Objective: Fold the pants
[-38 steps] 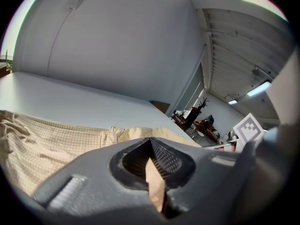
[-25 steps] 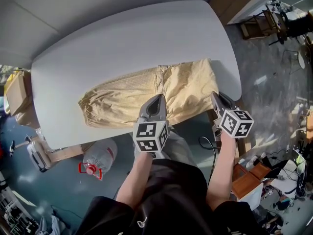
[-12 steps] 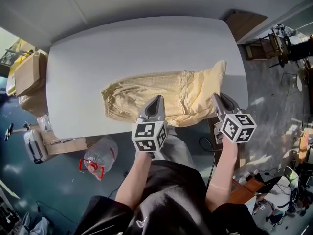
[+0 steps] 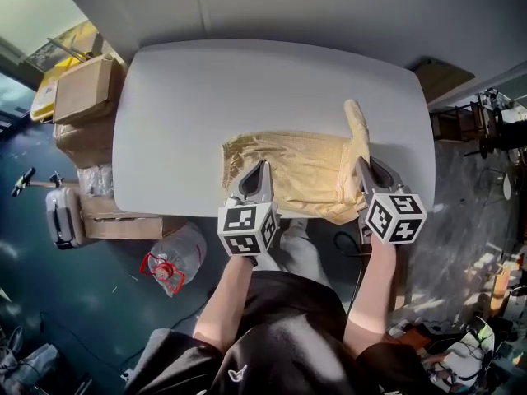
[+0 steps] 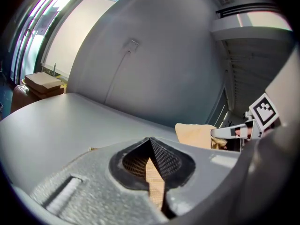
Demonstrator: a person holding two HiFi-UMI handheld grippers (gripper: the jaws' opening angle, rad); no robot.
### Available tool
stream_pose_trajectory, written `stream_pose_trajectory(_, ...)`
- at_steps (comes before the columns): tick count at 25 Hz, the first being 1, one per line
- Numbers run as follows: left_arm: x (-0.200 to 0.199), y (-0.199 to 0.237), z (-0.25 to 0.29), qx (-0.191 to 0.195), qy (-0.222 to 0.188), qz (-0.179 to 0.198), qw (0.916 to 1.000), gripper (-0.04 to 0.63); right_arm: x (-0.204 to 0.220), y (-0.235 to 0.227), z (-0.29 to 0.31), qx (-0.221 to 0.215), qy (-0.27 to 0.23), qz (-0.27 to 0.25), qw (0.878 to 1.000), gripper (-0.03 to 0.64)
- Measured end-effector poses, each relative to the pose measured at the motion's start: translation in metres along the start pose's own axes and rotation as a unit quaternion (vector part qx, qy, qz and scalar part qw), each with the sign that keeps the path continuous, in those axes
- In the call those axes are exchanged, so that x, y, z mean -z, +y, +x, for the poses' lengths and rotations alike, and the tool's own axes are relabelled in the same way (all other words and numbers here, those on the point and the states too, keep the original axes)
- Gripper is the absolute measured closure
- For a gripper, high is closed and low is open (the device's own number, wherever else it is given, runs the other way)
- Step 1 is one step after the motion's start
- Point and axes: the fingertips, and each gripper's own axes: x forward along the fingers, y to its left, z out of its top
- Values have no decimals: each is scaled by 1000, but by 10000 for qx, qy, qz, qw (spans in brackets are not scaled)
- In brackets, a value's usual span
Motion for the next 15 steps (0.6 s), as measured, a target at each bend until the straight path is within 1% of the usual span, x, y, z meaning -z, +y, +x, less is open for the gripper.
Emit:
stream_pose_trajectory(5, -17, 33, -23, -170, -179, 17, 9997, 592, -17, 68, 34, -399, 96, -389, 9984, 568)
stream_pose_trajectory(8, -26, 57, -38, -410, -279, -46, 9988, 592, -23, 114, 57, -762, 221, -680, 9945, 568)
stream_pose_trajectory(12, -32, 93, -58, -832, -322, -206, 9958, 592, -12, 176, 92, -1242, 628, -1134, 9838, 568)
stream_pose_trajectory(15, -27, 122, -76, -1150, -306, -313, 9924, 592, 17, 220, 117, -1498, 1044, -1519, 9714, 568)
